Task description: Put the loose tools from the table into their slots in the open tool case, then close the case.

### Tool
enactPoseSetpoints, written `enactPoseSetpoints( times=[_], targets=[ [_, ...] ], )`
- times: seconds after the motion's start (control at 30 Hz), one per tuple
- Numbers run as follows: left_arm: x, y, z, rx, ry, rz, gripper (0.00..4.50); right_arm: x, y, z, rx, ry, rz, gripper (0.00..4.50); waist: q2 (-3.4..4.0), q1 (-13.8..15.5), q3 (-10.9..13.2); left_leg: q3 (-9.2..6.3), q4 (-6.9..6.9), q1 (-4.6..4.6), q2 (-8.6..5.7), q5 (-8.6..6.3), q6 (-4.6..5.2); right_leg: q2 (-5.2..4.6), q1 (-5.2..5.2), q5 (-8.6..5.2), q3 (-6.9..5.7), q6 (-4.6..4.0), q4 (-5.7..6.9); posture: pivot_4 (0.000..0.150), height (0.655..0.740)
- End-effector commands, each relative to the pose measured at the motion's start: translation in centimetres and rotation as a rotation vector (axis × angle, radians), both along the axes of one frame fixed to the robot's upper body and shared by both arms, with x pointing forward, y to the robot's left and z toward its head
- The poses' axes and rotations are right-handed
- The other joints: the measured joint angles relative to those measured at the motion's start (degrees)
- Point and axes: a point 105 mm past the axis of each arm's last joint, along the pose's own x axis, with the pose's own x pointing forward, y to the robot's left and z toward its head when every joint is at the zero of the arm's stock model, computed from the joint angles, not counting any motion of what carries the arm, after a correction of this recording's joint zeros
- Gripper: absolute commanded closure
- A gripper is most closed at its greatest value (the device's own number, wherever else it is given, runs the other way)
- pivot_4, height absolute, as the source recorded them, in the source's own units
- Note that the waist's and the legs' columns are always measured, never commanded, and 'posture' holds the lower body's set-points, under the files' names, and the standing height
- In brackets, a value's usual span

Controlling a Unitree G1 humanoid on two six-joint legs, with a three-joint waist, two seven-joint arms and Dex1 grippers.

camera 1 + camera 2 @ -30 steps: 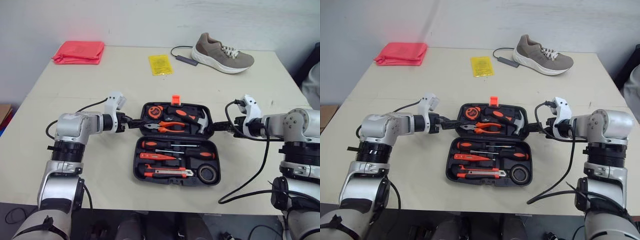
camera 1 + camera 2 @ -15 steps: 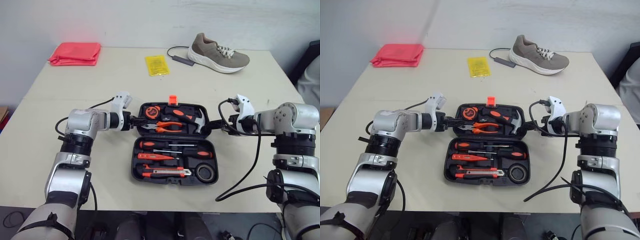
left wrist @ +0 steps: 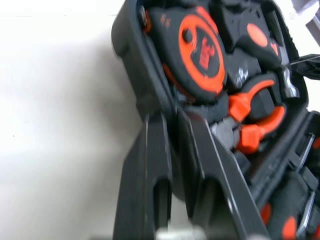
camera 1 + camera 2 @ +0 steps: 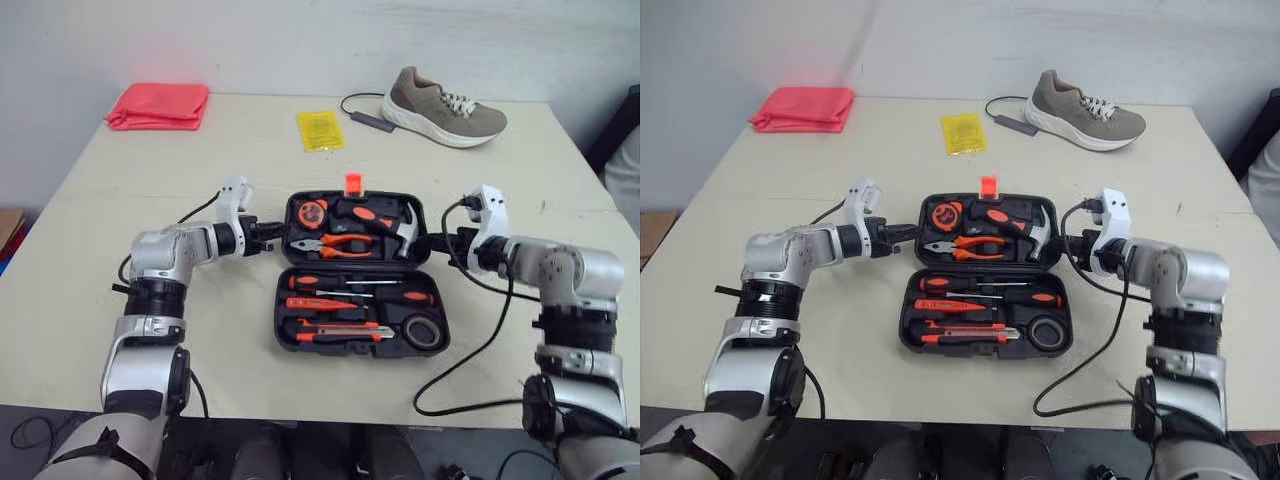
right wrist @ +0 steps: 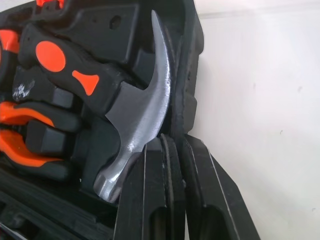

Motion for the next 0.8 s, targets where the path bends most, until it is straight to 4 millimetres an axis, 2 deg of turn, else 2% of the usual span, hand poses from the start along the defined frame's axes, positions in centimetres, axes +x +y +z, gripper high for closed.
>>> enactPoseSetpoints(
  times=[0.03, 0.1, 0.17, 0.33, 0.4, 0.5, 0.6, 0.63, 0.73, 0.77, 0.8],
  targets=[
    [-0.3, -1.5, 4.2, -0.098, -0.273, -0.059, 4.5, -1.1, 1.9, 4.7, 0.008, -0.303, 0.099, 4.47, 0.0, -0.1, 0.04, 0.0, -0.01, -0.03, 0.01, 0.0, 0.0, 0.01, -0.02, 0.0, 0.0, 0.0, -0.01, 0.15, 0.74],
    [-0.4, -1.4, 4.3, -0.091, -0.319, -0.052, 4.5, -1.3, 1.5, 4.9, -0.025, -0.374, 0.083, 4.47, -0.02, -0.22, 0.1, 0.01, -0.02, -0.05, 0.02, 0.0, 0.0, 0.03, -0.05, 0.0, -0.01, 0.0, -0.01, 0.15, 0.74],
    [-0.5, -1.1, 4.9, -0.069, -0.457, -0.038, 4.5, -1.4, 0.3, 4.4, -0.099, -0.431, 0.018, 4.47, 0.01, -0.32, 0.12, 0.01, -0.01, -0.06, 0.01, 0.0, 0.0, 0.04, -0.06, 0.0, 0.0, 0.0, -0.02, 0.15, 0.74],
    [-1.0, -0.2, 5.5, -0.019, -0.728, 0.021, 4.5, -2.3, -1.0, 2.0, -0.481, -0.648, 0.025, 4.47, 0.0, -0.32, 0.12, 0.06, -0.16, -0.05, -0.01, 0.0, 0.0, 0.07, -0.06, 0.0, -0.02, 0.0, -0.48, 0.15, 0.74],
    [-1.8, -0.2, 5.2, 0.068, -0.86, 0.004, 4.5, -3.0, -1.1, 0.9, -0.611, -0.74, 0.06, 4.47, 0.0, -0.33, 0.12, 0.09, -0.18, -0.05, -0.03, 0.0, 0.0, 0.08, -0.05, 0.01, -0.01, 0.02, -0.51, 0.15, 0.74],
    [-2.9, -0.1, 3.9, 0.197, -0.98, -0.033, 4.5, -3.9, -1.6, -0.1, -0.738, -0.854, 0.055, 4.47, -0.01, -0.36, 0.12, 0.12, -0.18, 0.04, -0.04, 0.0, 0.0, 0.1, 0.02, 0.01, 0.0, 0.02, -0.51, 0.15, 0.74],
    [-4.0, 0.4, 2.2, 0.32, -1.05, -0.071, 4.5, -5.2, -1.3, -2.0, -0.877, -0.93, 0.12, 4.47, -0.01, -0.4, 0.12, 0.11, -0.18, 0.16, 0.03, 0.0, 0.0, 0.08, 0.1, 0.01, 0.03, 0.02, -0.5, 0.15, 0.74],
    [-4.3, 0.6, 1.4, 0.356, -1.057, -0.091, 4.5, -5.7, -1.2, -3.1, -0.896, -0.92, 0.157, 4.47, -0.01, -0.41, 0.11, 0.11, -0.18, 0.2, 0.04, 0.0, 0.01, 0.07, 0.14, 0.01, 0.03, 0.02, -0.51, 0.15, 0.74],
    [-5.4, 1.5, -1.3, 0.434, -1.029, -0.14, 4.5, -6.8, -1.6, -4.4, -0.932, -0.932, 0.162, 4.47, -0.01, -0.45, 0.08, 0.11, -0.27, 0.47, 0.06, 0.0, 0.01, 0.05, 0.36, 0.0, 0.05, 0.01, -0.54, 0.15, 0.74],
    [-5.7, 2.1, -1.6, 0.429, -1.015, -0.126, 3.76, -7.1, -2.0, -4.3, -0.944, -0.948, 0.147, 4.09, -0.01, -0.45, 0.06, 0.11, -0.28, 0.51, 0.06, 0.0, 0.01, 0.05, 0.39, 0.0, 0.05, 0.0, -0.53, 0.15, 0.74],
    [-5.9, 2.8, -1.7, 0.44, -1.013, -0.106, 3.48, -7.5, -2.4, -4.3, -0.949, -0.943, 0.144, 3.61, 0.0, -0.46, 0.06, 0.1, -0.28, 0.55, 0.08, 0.0, 0.01, 0.05, 0.42, -0.01, 0.05, -0.01, -0.52, 0.15, 0.74]
  ],
)
